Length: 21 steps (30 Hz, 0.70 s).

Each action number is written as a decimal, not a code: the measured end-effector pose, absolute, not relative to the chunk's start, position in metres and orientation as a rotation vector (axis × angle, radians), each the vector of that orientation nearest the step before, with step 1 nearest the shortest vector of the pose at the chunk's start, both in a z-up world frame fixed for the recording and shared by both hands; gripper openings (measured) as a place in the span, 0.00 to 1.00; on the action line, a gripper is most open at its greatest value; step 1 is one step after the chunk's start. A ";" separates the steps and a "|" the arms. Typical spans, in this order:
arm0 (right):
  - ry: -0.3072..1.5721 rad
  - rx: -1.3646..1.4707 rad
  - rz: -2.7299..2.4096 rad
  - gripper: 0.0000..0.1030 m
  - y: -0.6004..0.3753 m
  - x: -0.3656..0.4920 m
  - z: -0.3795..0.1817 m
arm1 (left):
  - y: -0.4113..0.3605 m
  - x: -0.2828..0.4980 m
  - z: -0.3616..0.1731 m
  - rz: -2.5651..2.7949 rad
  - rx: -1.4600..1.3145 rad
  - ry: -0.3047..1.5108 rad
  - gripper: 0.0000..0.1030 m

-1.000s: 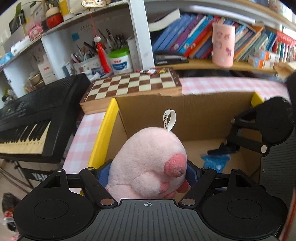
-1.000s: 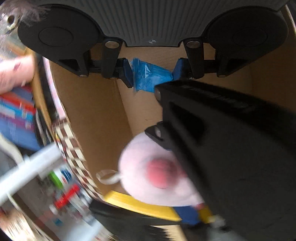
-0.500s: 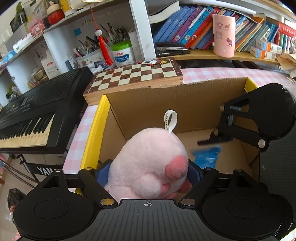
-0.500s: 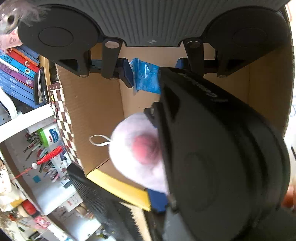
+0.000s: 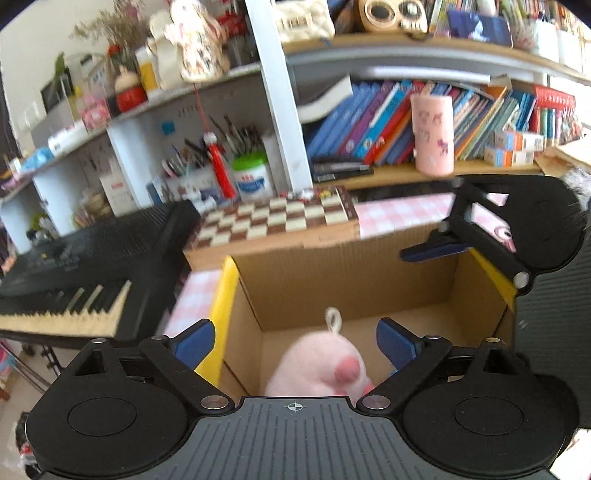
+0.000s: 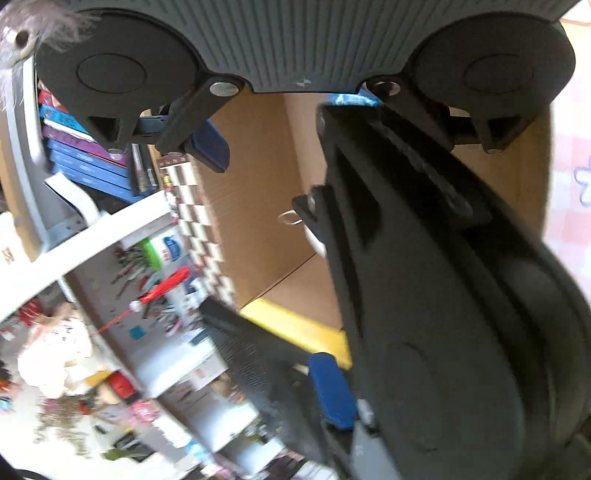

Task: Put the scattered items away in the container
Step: 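Lower both items into the yellow box and open both tools, then lift both open tools out of the box and back from it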

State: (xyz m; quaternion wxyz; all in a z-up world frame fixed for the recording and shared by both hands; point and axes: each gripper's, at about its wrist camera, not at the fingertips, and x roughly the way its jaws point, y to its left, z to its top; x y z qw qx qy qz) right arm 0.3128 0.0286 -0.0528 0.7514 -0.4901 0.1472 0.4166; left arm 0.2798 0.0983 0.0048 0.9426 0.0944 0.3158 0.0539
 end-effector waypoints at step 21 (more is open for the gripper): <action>0.362 -0.464 0.613 0.89 -0.052 0.226 0.044 | 0.104 0.157 0.062 0.119 0.061 0.489 0.97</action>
